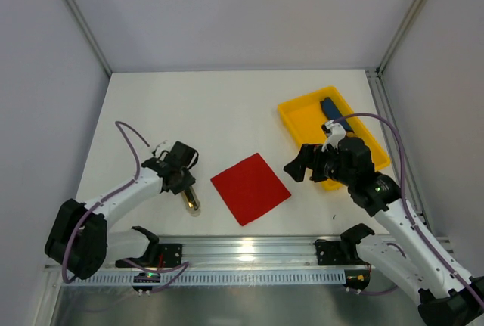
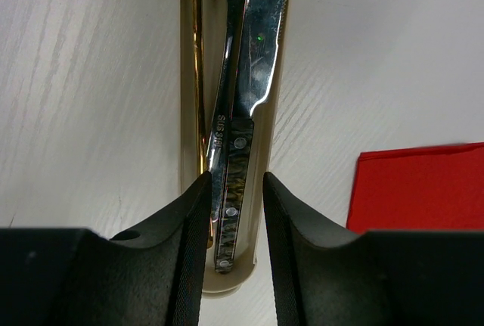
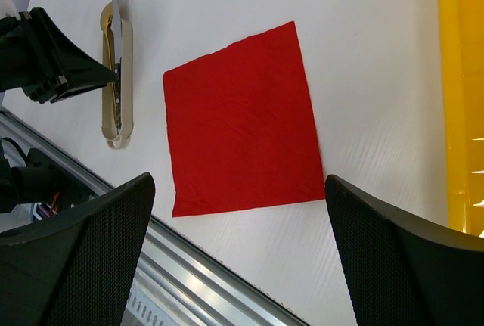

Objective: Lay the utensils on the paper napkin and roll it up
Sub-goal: Pick up the utensils from the container.

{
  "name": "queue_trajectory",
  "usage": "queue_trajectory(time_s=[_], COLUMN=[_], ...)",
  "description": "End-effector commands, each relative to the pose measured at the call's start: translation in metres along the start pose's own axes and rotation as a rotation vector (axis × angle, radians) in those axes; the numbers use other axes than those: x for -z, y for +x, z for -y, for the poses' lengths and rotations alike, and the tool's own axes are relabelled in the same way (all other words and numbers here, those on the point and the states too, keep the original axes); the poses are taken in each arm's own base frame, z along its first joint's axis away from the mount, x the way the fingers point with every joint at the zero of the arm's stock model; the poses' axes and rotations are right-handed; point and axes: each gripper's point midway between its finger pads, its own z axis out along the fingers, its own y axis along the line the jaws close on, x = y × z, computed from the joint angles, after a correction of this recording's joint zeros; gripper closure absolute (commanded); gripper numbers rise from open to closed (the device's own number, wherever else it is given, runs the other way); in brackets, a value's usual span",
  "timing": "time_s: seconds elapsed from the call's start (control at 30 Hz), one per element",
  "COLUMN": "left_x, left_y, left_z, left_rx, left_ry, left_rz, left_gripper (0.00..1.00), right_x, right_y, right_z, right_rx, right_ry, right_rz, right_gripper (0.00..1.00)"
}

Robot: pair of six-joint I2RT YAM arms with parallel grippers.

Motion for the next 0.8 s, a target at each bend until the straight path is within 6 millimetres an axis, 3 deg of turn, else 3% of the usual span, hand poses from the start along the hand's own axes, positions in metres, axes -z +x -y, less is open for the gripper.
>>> queue_trajectory(time_s=[0.0, 0.43, 0.77], left_x=[-0.005, -0.014, -0.019], left_y=[-0.009, -0.007, -0.003], left_z=[0.008, 0.005, 0.002], left_rx=[0.011, -0.004, -0.006], left_ry=[0.016, -0.017, -0.021], left_rz=[0.042, 0.040, 0.038], left_gripper=[0.65, 0.71, 0.83], right_x=[0.007, 0.006, 0.005], right_y=[-0.015, -0.015, -0.016], right_z=[-0.007, -0.005, -0.005], right_rx=[0.028, 0.029, 0.029], right_ry=[-0.019, -0.008, -0.009], right_rz=[0.054, 0.054, 0.053], right_gripper=[0.03, 0.03, 0.03])
